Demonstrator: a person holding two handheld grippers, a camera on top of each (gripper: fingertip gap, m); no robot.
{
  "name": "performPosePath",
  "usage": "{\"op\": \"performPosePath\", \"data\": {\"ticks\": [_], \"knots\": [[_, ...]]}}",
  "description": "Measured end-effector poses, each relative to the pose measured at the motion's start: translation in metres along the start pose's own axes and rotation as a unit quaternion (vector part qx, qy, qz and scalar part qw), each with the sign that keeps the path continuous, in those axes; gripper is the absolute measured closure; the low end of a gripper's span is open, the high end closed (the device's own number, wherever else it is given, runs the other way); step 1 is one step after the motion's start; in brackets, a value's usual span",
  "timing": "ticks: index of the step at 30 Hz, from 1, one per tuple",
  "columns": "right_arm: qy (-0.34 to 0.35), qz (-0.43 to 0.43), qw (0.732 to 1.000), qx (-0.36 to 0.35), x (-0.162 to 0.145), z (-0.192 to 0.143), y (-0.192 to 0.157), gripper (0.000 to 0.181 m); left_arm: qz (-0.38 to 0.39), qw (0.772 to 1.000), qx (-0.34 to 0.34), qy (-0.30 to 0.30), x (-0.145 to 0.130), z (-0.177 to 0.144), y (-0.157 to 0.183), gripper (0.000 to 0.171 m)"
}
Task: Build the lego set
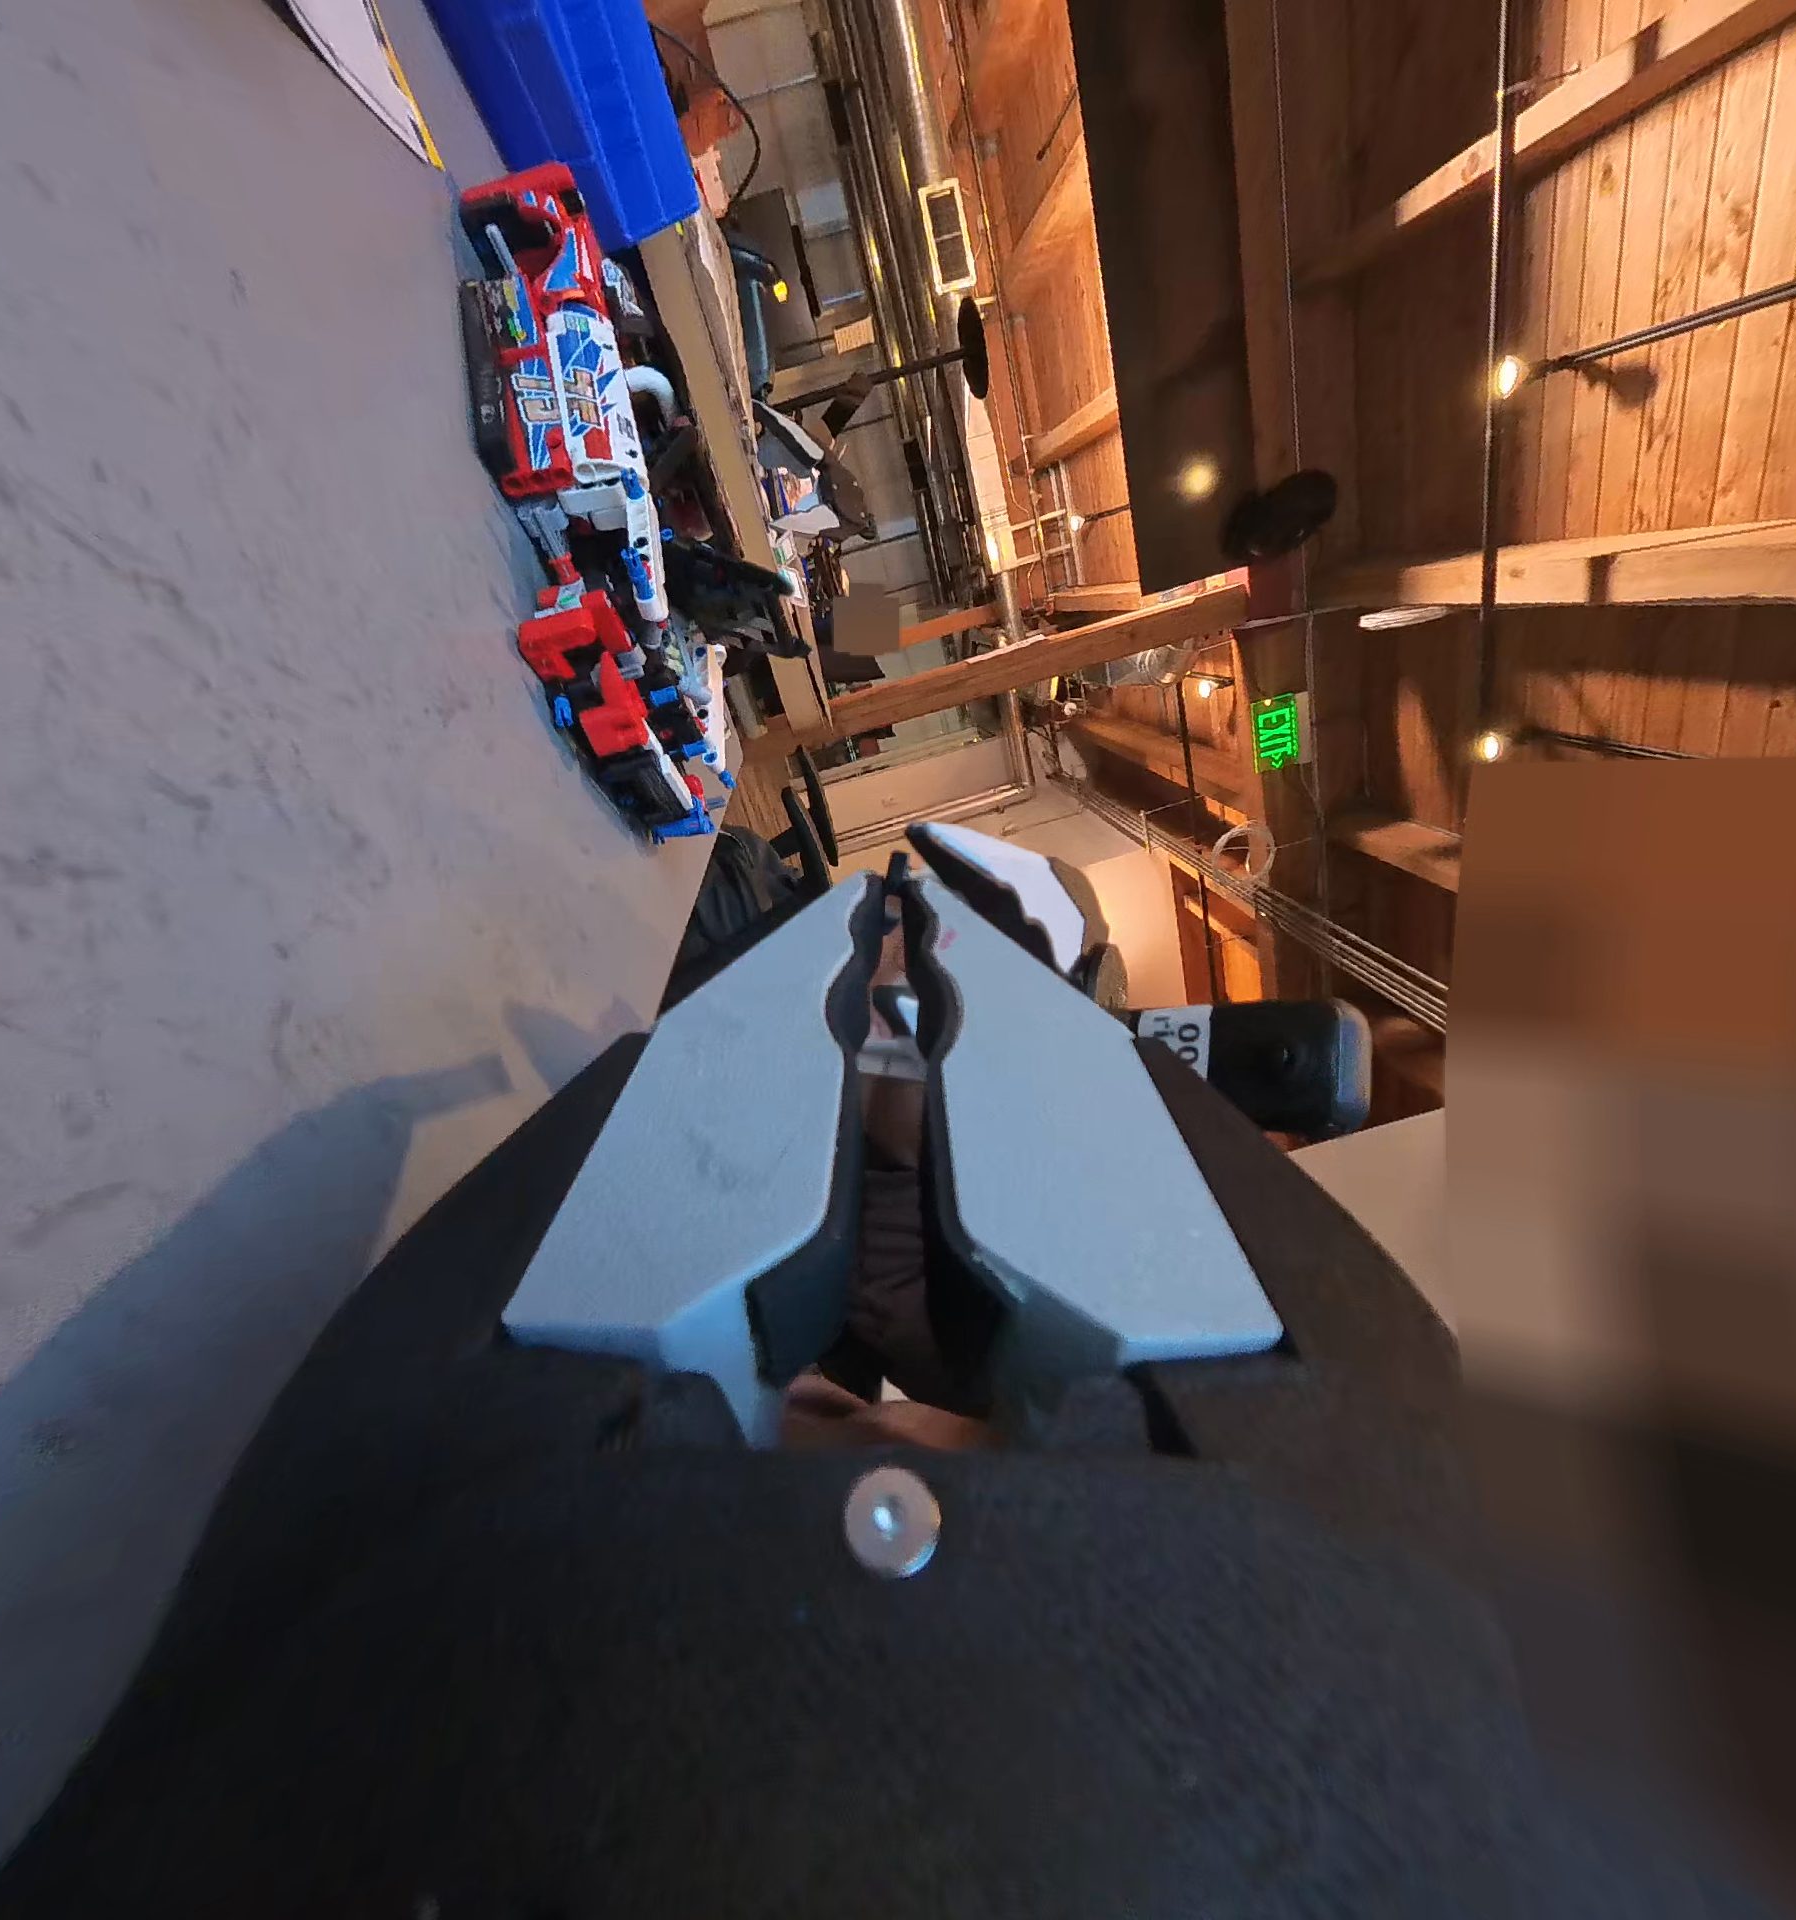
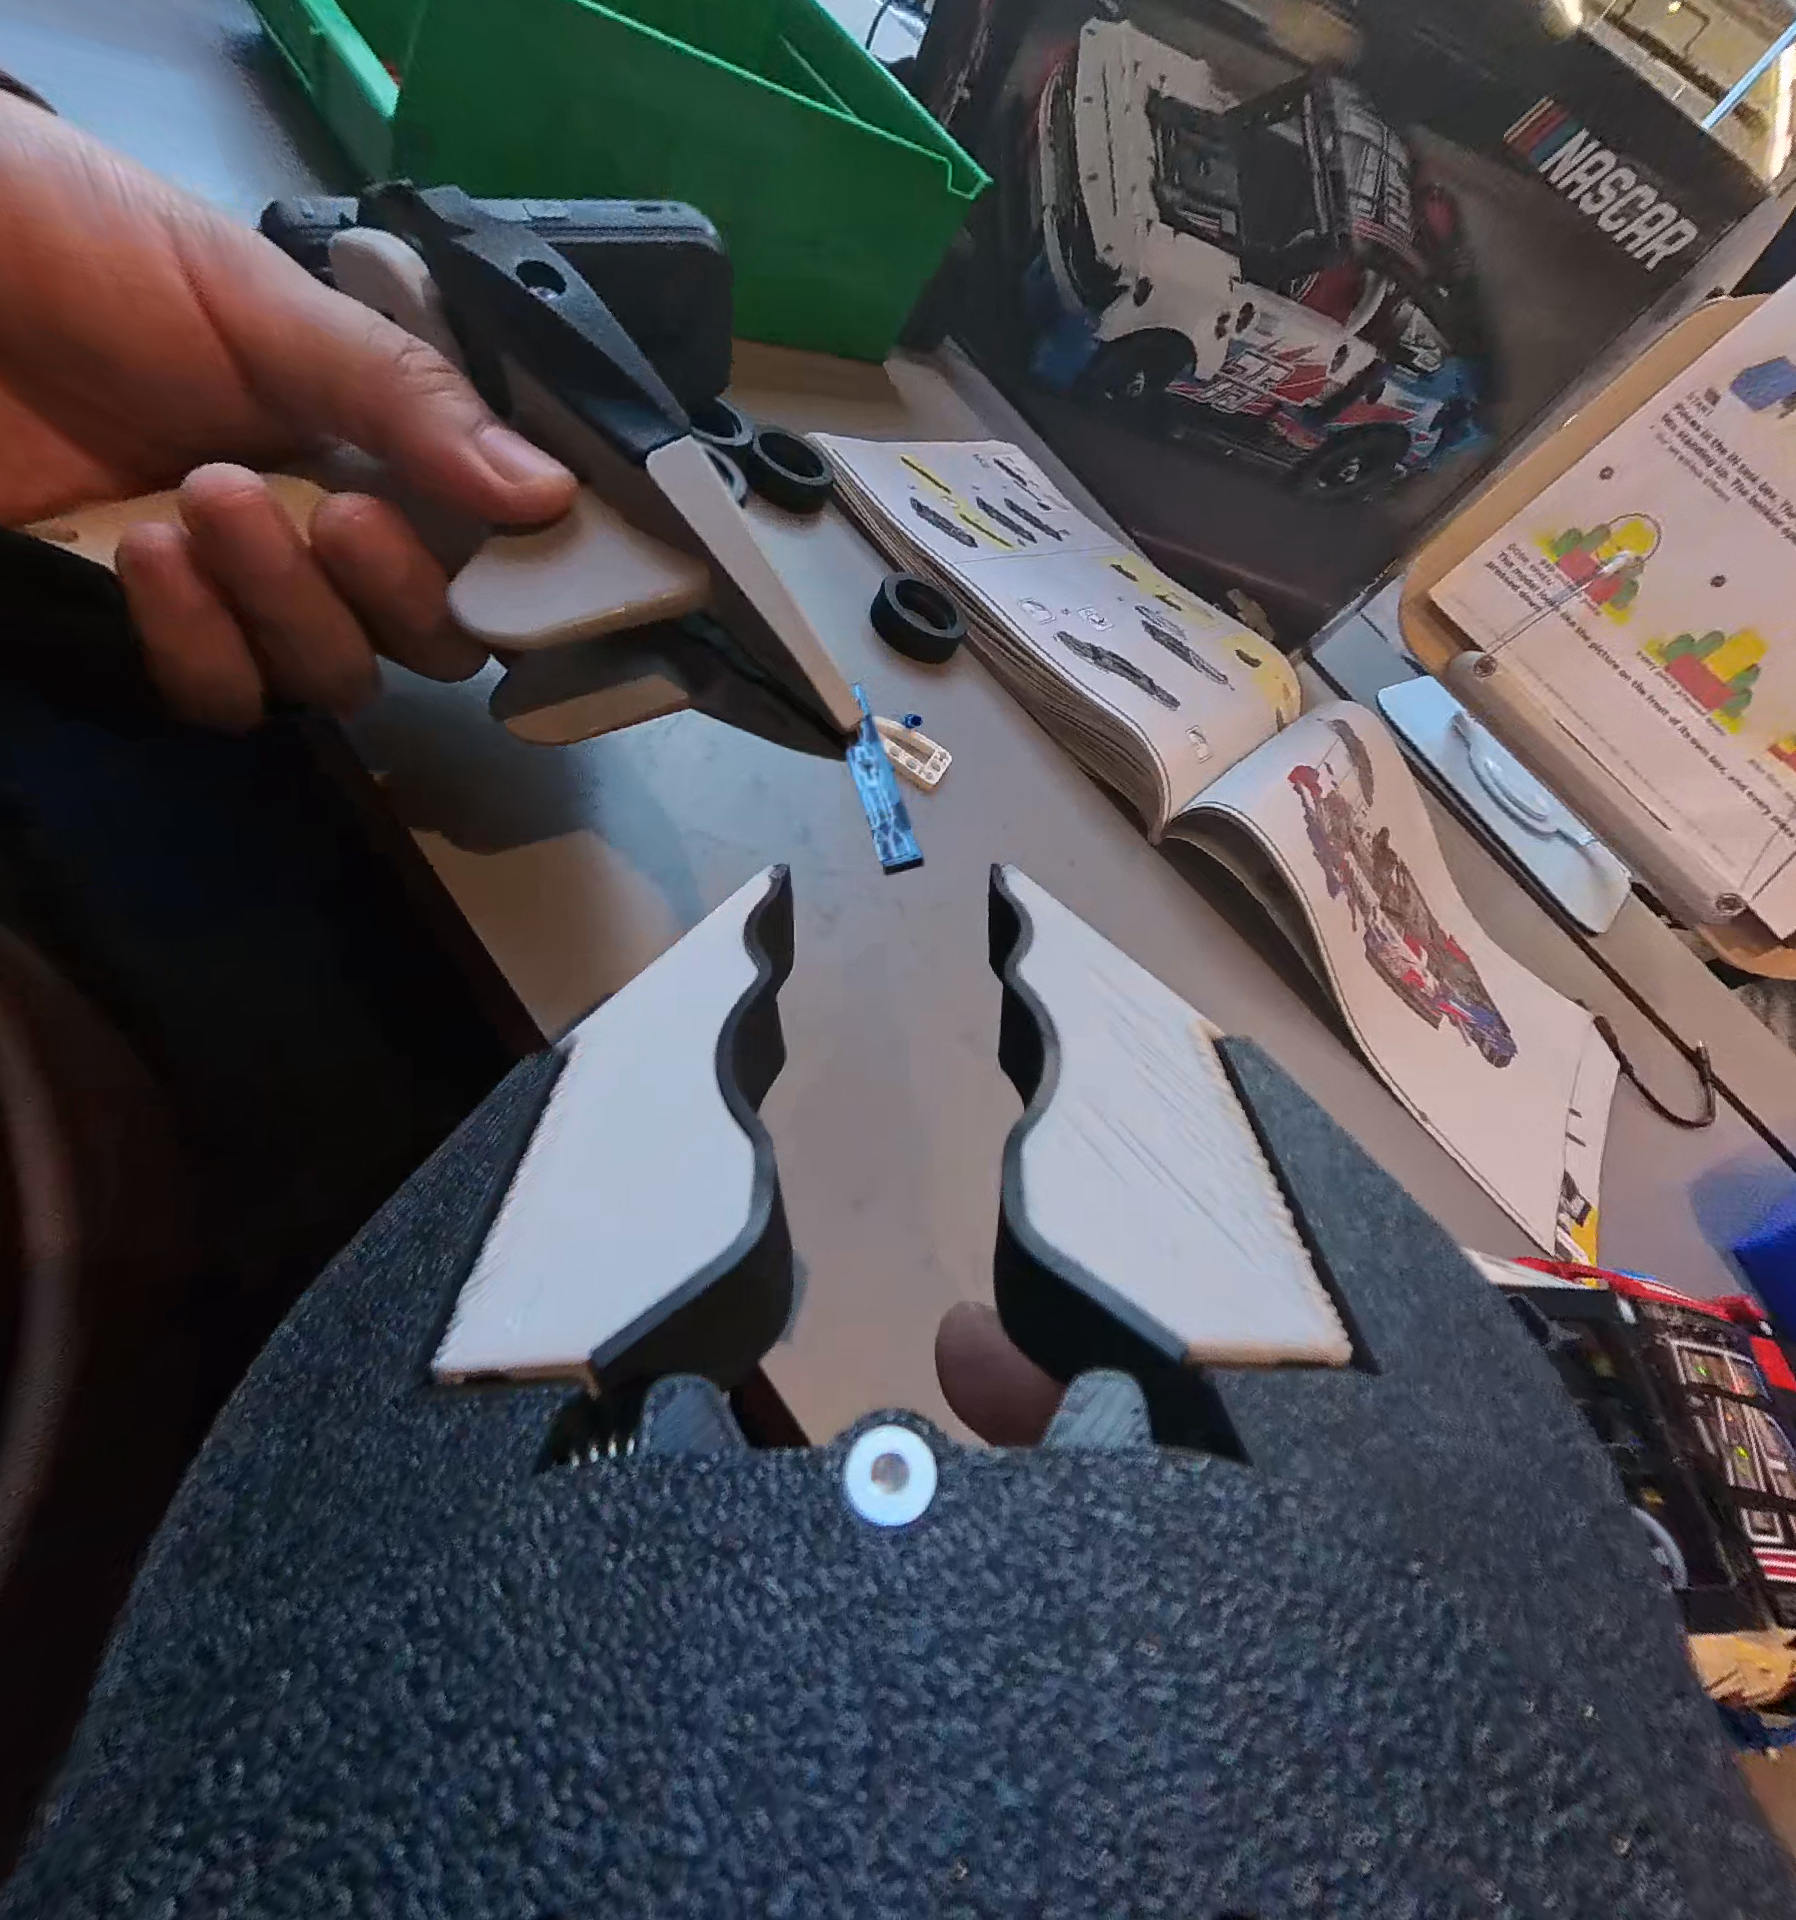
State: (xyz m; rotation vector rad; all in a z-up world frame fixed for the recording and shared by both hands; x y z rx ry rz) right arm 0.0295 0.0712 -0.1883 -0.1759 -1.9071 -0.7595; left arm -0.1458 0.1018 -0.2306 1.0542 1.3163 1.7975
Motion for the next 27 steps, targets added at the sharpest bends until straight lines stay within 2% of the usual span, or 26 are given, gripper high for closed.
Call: {"op": "performPosePath", "data": {"ticks": [2,4,11,14,17,21,24,25,27], "knots": [[-0.002,-0.004,1.000,0.006,-0.001,0.001,0.000,0.149,-0.005,1.000,0.003,-0.003,-0.003,0.000,0.001,0.171],[-0.004,-0.015,1.000,0.014,-0.003,0.002,-0.003,0.163,-0.005,1.000,0.007,-0.005,-0.007,0.000,0.001,0.171],[-0.014,-0.021,0.999,0.039,-0.006,0.006,-0.013,0.174,0.009,1.000,0.026,-0.015,-0.015,-0.004,-0.003,0.171],[-0.026,0.013,0.999,0.042,-0.013,0.012,-0.011,0.174,0.102,0.993,0.060,0.009,-0.001,-0.016,0.000,0.164],[-0.070,0.062,0.994,0.059,-0.029,0.022,-0.006,0.174,0.160,0.983,0.083,0.031,0.021,-0.037,0.009,0.140],[-0.141,0.133,0.978,0.081,-0.051,0.044,0.000,0.173,0.267,0.959,0.095,0.023,0.030,-0.055,0.027,0.141],[-0.160,0.162,0.969,0.094,-0.051,0.057,0.003,0.174,0.335,0.937,0.102,-0.021,0.023,-0.055,0.035,0.137],[-0.164,0.162,0.969,0.094,-0.050,0.060,0.004,0.172,0.348,0.932,0.094,-0.037,0.020,-0.054,0.038,0.135],[-0.169,0.156,0.969,0.095,-0.049,0.063,0.004,0.150,0.376,0.920,0.097,-0.049,0.020,-0.056,0.044,0.132]]}}
Point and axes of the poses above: each gripper's, where its closed fingertips meet, z out along the fingers, x out of its top, y = z × x across the jaws, the point moved 9 cm from there along -z, back along the fingers, and after that the axes turned 5 degrees about y, right-handed, at the moved point
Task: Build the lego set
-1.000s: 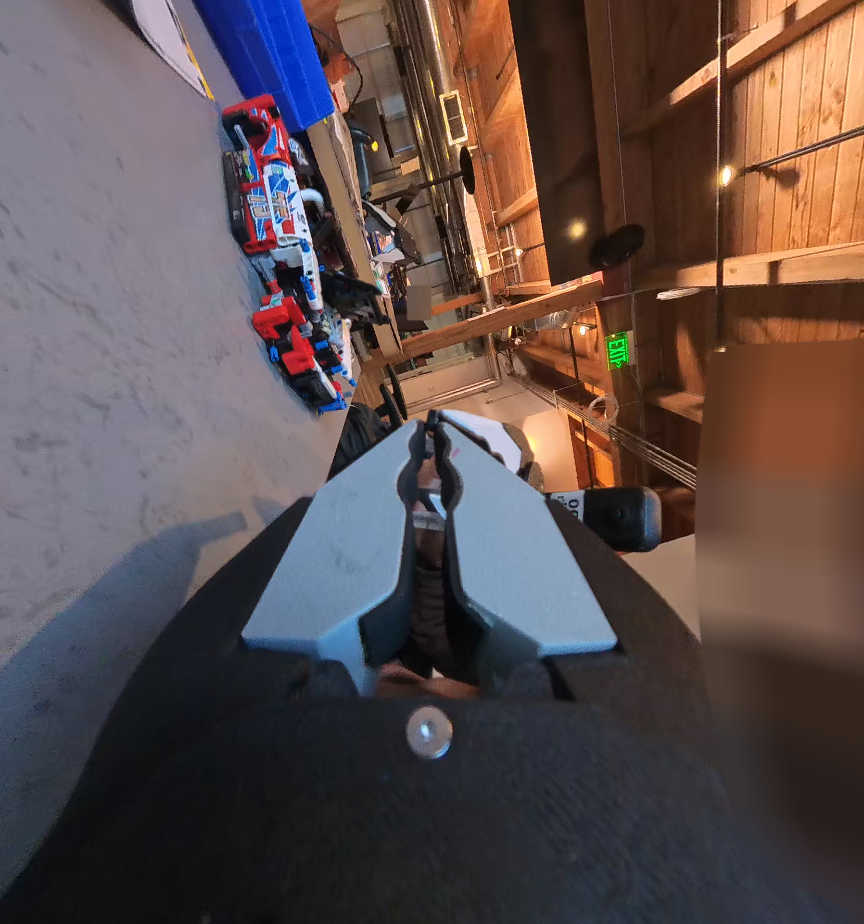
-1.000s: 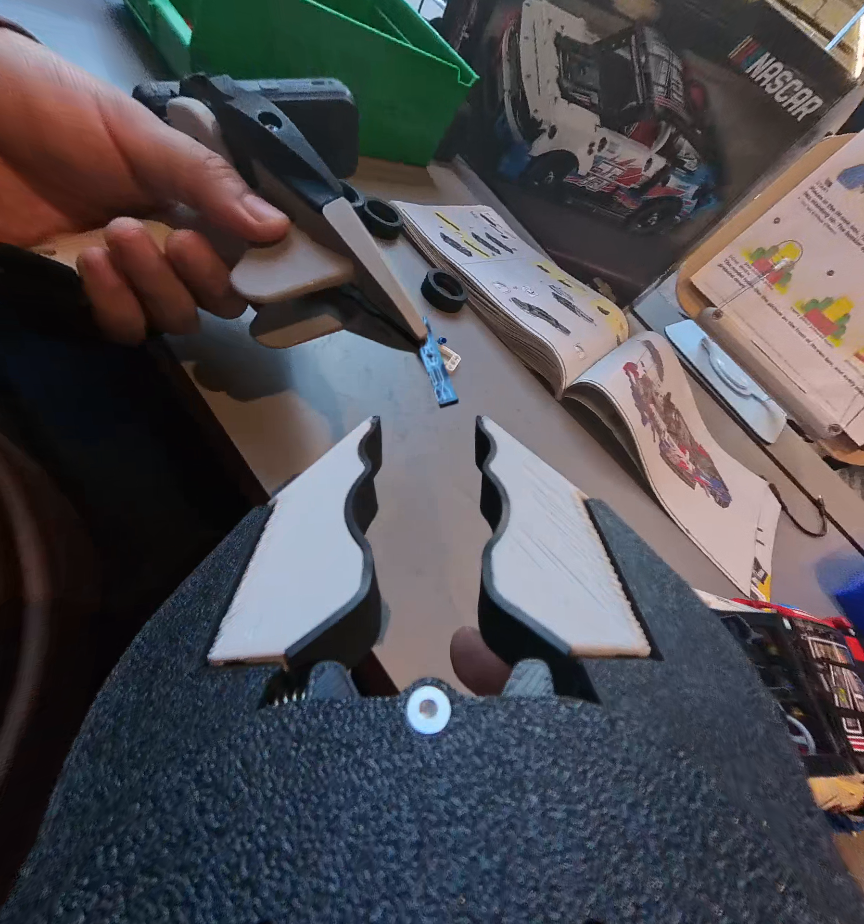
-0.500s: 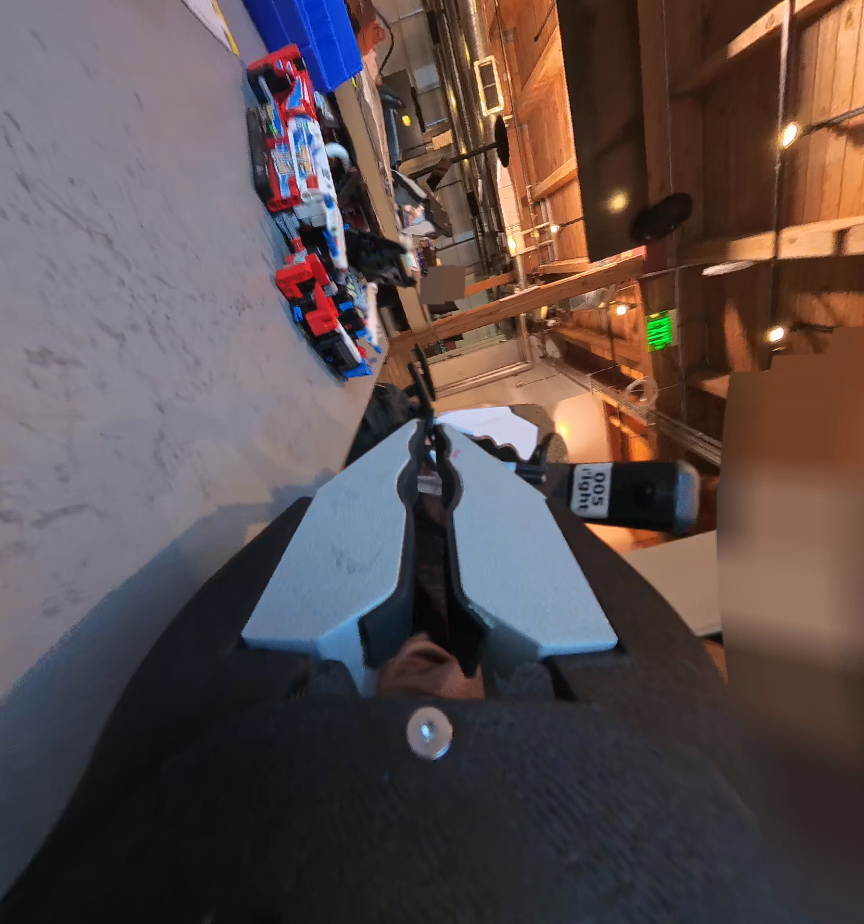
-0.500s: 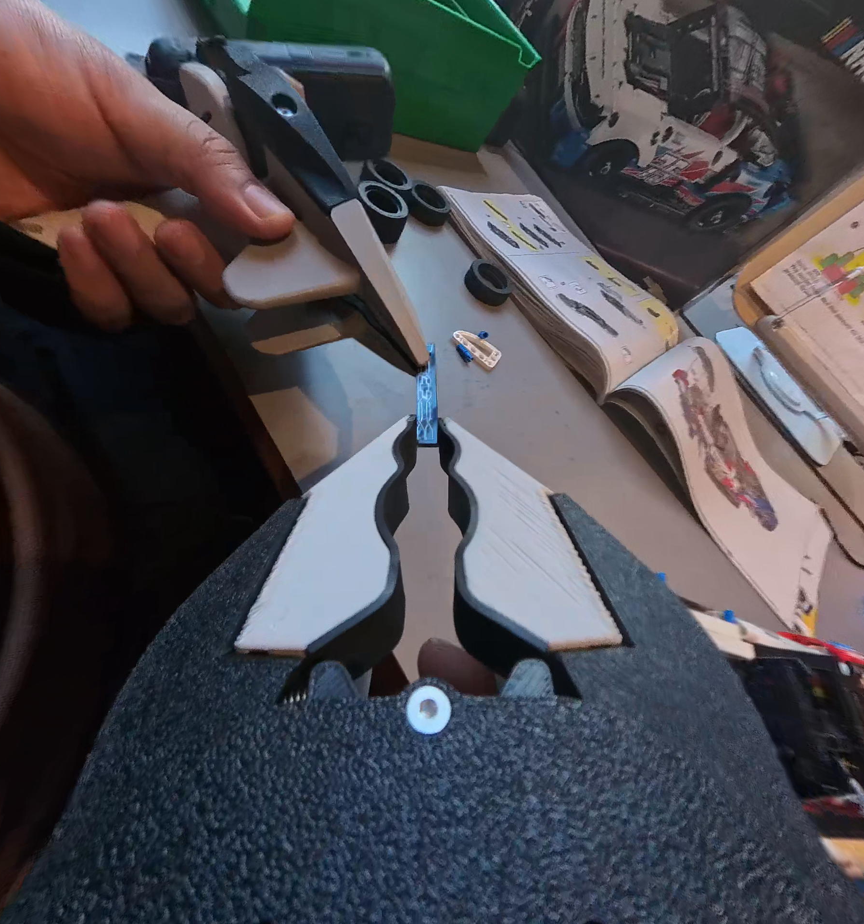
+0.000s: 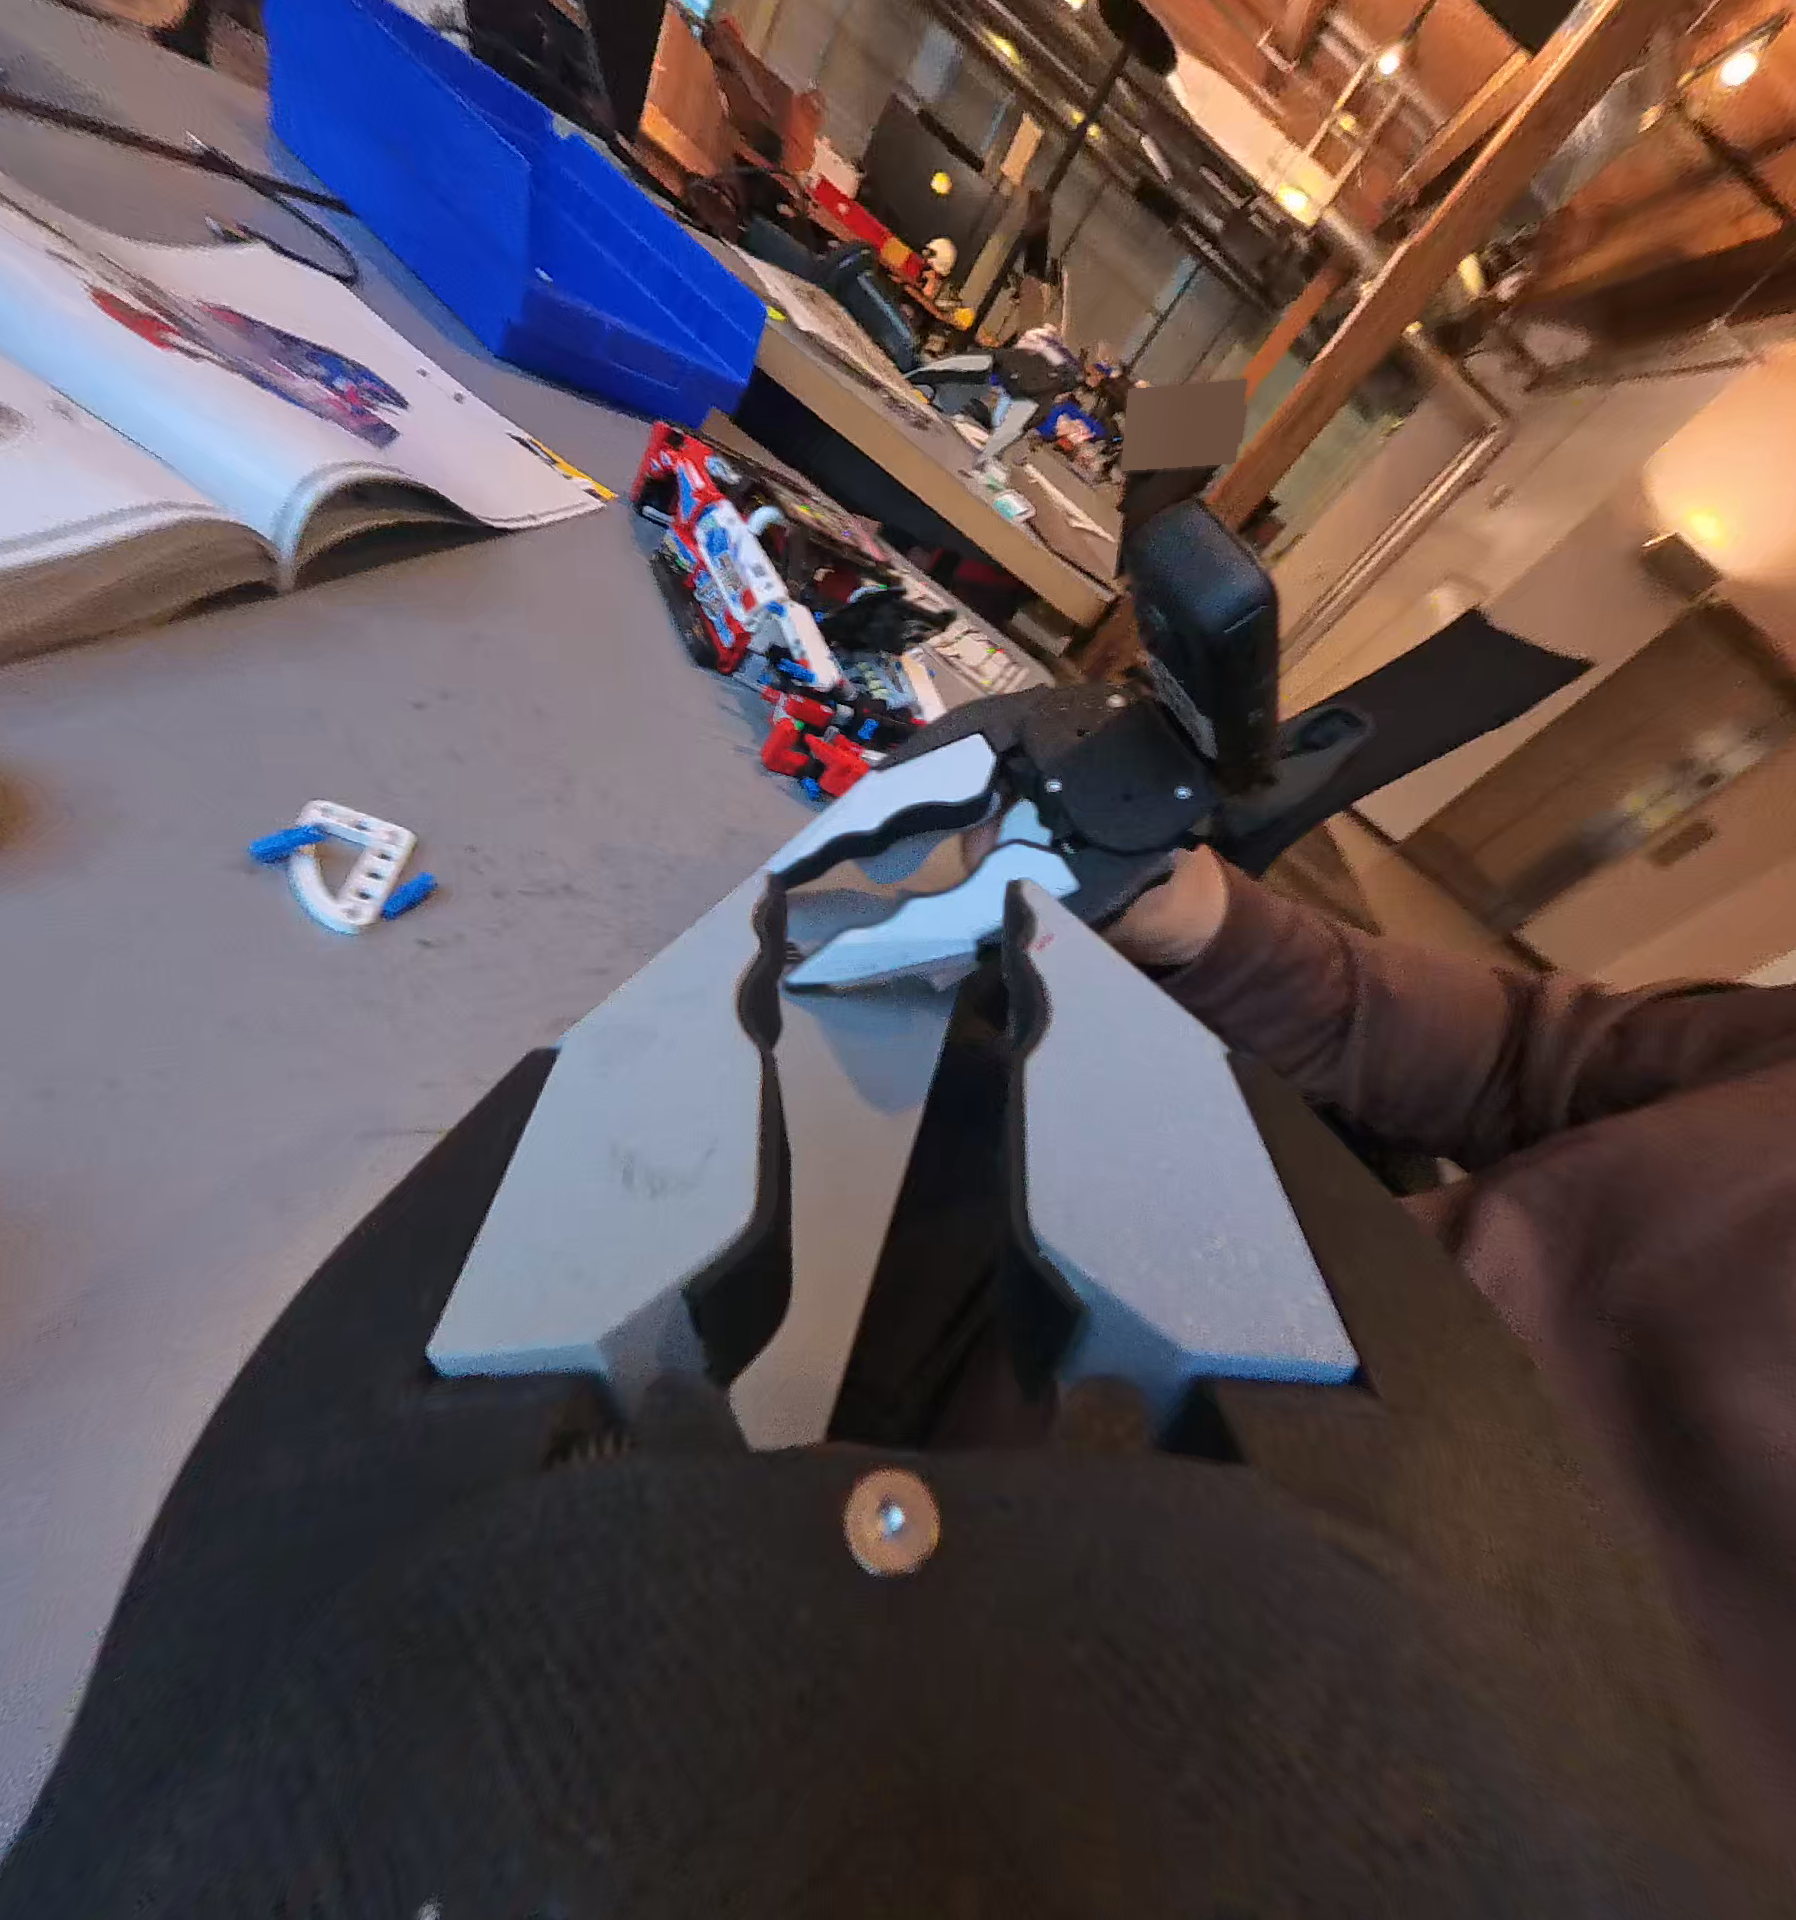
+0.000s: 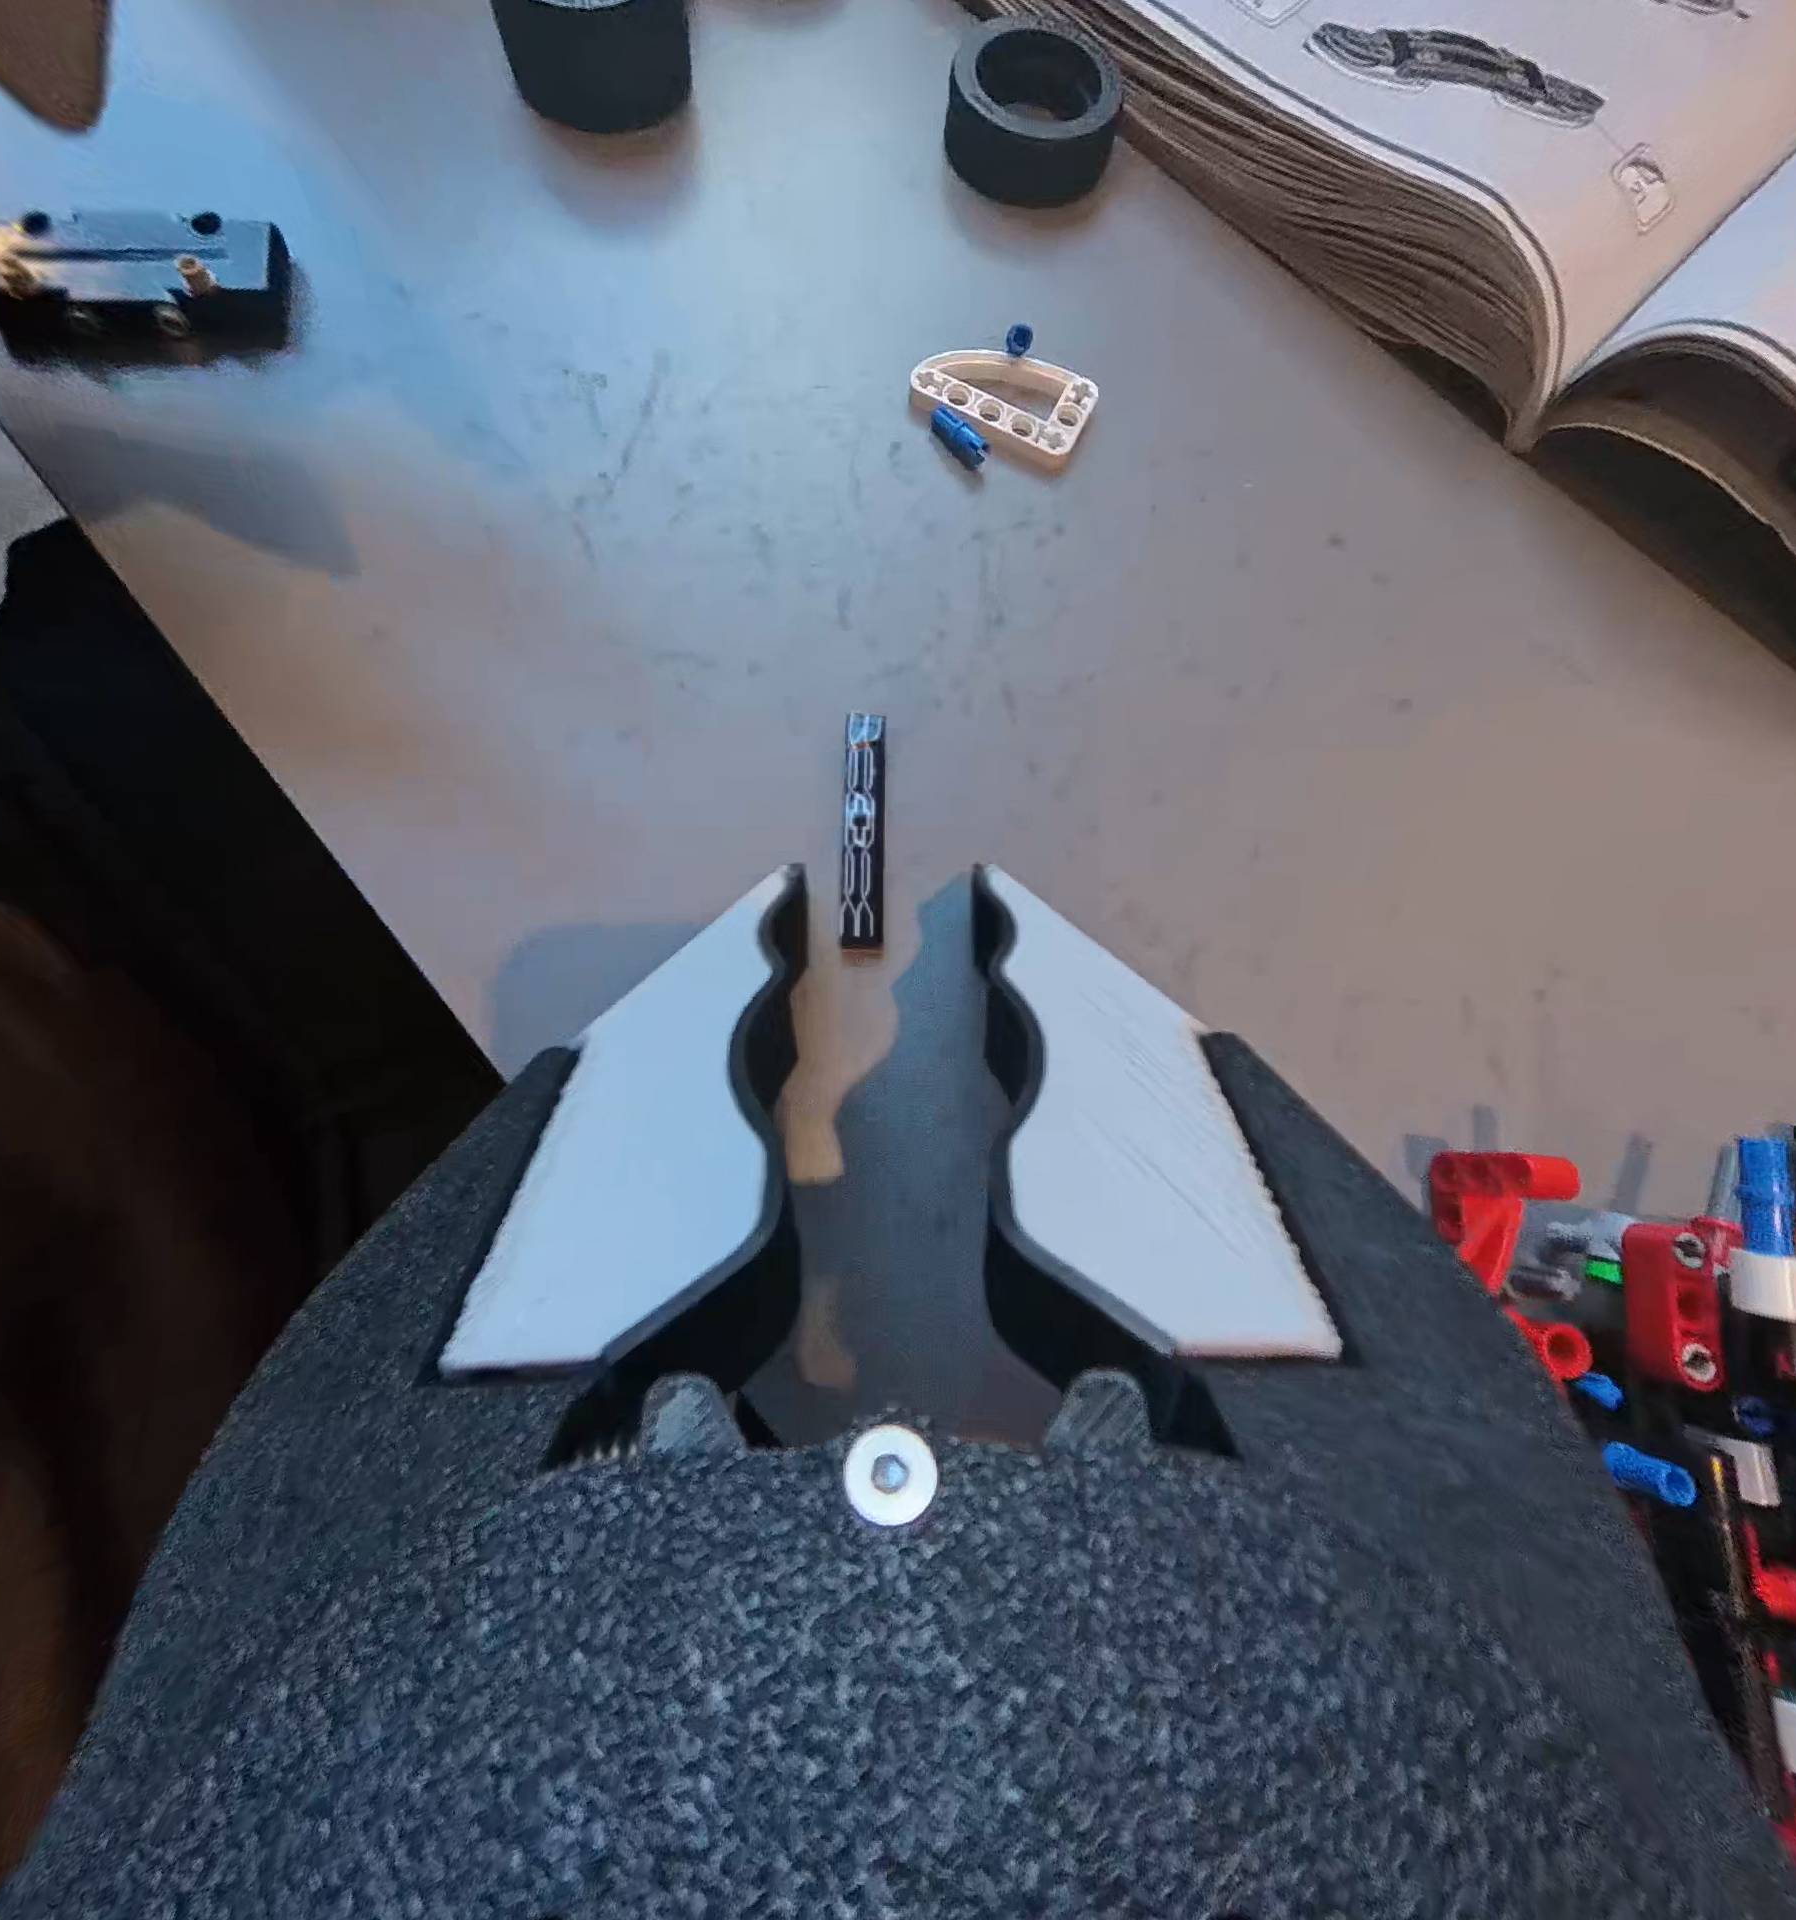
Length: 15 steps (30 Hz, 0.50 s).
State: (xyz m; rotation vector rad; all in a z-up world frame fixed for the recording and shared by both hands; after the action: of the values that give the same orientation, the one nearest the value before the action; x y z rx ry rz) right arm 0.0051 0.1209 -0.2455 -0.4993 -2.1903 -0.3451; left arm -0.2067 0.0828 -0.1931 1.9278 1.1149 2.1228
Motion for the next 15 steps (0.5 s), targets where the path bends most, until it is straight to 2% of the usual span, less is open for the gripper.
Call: {"op": "performPosePath", "data": {"ticks": [6,10,15], "knots": [[0.061,-0.028,0.998,-0.020,-0.001,-0.020,-0.008,0.149,0.108,0.992,0.069,0.017,0.023,-0.037,-0.013,0.115],[0.125,-0.029,0.992,-0.020,0.003,-0.026,-0.015,0.149,0.147,0.984,0.081,0.066,0.033,-0.064,-0.024,0.105],[0.165,-0.049,0.984,-0.045,0.015,-0.021,-0.012,0.145,0.224,0.958,0.163,0.075,0.038,-0.084,-0.041,0.106]]}}
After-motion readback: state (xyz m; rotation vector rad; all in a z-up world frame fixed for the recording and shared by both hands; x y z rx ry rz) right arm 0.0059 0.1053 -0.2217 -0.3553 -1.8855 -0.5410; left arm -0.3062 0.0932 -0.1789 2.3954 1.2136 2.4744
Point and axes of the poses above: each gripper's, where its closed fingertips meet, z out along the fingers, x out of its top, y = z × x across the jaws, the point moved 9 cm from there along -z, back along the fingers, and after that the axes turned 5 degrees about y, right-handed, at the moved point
